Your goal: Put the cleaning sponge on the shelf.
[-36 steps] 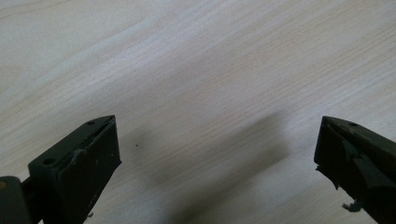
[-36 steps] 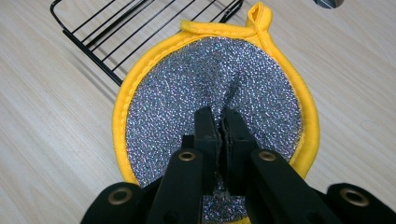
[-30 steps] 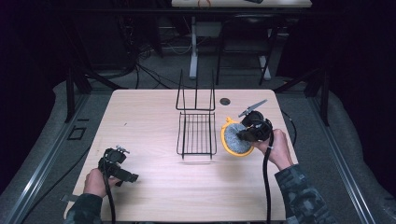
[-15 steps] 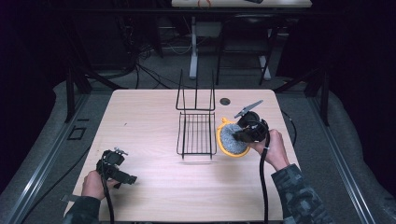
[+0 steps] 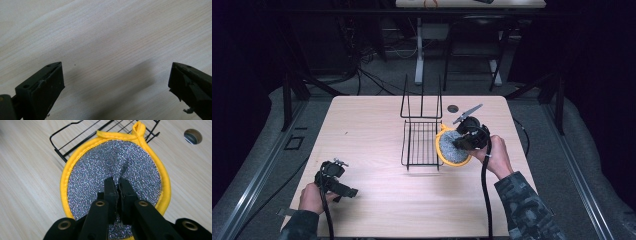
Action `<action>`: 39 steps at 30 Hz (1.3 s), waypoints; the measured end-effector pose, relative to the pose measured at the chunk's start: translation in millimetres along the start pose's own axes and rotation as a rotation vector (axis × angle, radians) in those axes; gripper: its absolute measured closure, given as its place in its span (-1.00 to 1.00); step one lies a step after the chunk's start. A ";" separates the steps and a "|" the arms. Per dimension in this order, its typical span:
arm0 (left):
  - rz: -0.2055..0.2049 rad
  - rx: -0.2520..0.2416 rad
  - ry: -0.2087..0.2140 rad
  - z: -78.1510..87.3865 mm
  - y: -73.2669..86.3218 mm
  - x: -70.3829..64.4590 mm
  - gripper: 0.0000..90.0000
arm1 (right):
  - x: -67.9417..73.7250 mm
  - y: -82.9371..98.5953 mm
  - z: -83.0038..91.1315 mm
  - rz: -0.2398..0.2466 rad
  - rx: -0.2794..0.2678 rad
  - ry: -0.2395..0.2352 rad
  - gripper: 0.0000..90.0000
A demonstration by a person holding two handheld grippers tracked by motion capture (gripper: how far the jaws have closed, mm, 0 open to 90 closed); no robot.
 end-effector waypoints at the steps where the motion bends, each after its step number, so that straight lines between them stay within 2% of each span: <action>1: -0.001 0.000 0.000 0.1 -0.1 0.0 -0.99 | 1.8 -2.1 -1.0 0.006 -0.003 -0.001 0.92; 10: 0.000 0.001 0.001 0.2 0.0 0.2 -0.99 | 10.2 -8.8 -12.9 0.013 -0.016 -0.021 0.92; 20: 0.002 -0.004 0.001 0.5 -0.3 -0.1 -0.99 | 18.8 -5.5 -32.2 0.010 -0.025 -0.035 0.92; 22: 0.000 -0.003 0.002 0.3 -0.4 -0.1 -0.99 | 20.3 -4.9 -34.8 0.009 -0.017 -0.031 0.92; 35: -0.010 -0.004 0.006 0.5 -1.7 -0.2 -0.99 | 33.4 -6.9 -46.9 0.019 -0.049 -0.024 0.92; 39: -0.006 -0.004 0.006 0.4 -1.9 -0.7 -0.99 | 36.3 -6.0 -54.6 0.029 -0.049 0.002 0.92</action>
Point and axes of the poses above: each handheld gripper's, and its own axes: z roughly backward along the jaws, y roughly out of its underside, x roughly to its left, the point moved 3 cm from there along -z, roughly forward along the jaws, and after that the axes turned 14 degrees about -y, right-handed, at the moved point
